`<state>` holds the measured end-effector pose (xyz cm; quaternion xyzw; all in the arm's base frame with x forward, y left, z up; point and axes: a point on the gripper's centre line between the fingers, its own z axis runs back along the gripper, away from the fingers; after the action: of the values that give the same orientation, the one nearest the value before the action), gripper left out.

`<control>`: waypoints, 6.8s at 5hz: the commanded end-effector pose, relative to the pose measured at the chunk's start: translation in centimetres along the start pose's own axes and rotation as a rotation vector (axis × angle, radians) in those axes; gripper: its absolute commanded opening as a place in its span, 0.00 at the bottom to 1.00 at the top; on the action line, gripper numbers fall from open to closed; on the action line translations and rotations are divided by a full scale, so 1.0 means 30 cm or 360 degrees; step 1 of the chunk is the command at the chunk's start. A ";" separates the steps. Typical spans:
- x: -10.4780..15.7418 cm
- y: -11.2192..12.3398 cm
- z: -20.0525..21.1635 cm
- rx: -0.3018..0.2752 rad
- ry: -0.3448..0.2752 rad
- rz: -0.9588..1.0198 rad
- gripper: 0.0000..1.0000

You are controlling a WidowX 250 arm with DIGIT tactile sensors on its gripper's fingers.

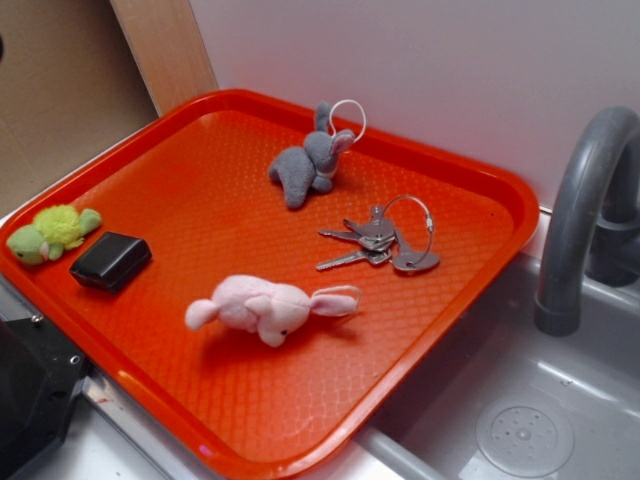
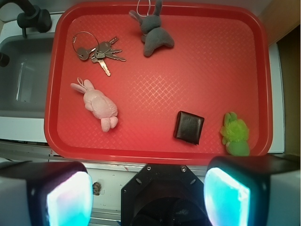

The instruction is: Grab the silver keys.

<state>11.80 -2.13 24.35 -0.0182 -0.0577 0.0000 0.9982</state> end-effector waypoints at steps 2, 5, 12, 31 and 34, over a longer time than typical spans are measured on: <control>0.153 -0.125 -0.132 0.0221 0.0035 -0.0304 1.00; 0.549 -0.446 -0.379 0.0201 -0.0176 -0.1205 1.00; 0.606 -0.309 -0.542 -0.0224 0.0017 -0.1980 1.00; 0.523 -0.441 -0.533 -0.0294 0.0035 -0.2318 1.00; 0.538 -0.444 -0.620 -0.0306 0.0100 -0.2356 1.00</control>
<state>30.77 -15.52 5.66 -0.0702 0.0062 -0.6710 0.7381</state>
